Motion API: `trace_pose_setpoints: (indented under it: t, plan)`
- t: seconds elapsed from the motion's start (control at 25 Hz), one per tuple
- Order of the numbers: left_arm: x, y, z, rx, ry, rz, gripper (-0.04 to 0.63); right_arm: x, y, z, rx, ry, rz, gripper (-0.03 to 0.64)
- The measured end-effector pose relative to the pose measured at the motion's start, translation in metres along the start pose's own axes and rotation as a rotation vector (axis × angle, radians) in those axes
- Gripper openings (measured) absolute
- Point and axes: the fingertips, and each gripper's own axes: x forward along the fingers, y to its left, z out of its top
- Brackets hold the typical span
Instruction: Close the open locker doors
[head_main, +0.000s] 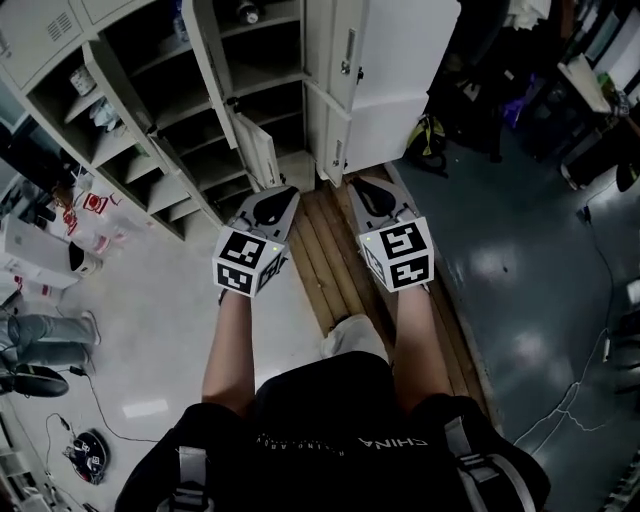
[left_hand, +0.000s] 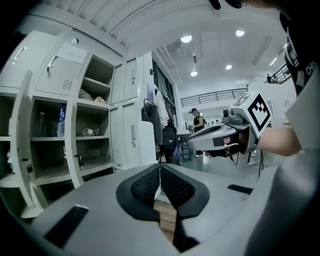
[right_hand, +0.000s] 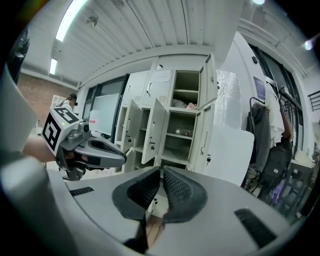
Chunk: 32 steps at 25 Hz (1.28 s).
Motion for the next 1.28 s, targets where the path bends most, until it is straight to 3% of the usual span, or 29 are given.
trace_pose_setpoints:
  t: [0.44,0.72,1.28]
  plan:
    - [0.095,0.039,0.079,-0.017,0.029,0.087,0.023,0.055,-0.101,0.053,-0.017,-0.015,0.111,0.043]
    - [0.107,0.06,0.11,-0.03,0.067,0.104,0.023,0.078,-0.113,0.079,0.006,0.004,0.163,0.043]
    - [0.141,0.135,0.17,-0.024,-0.019,0.163,0.023,0.138,-0.136,0.151,-0.077,-0.071,0.183,0.043]
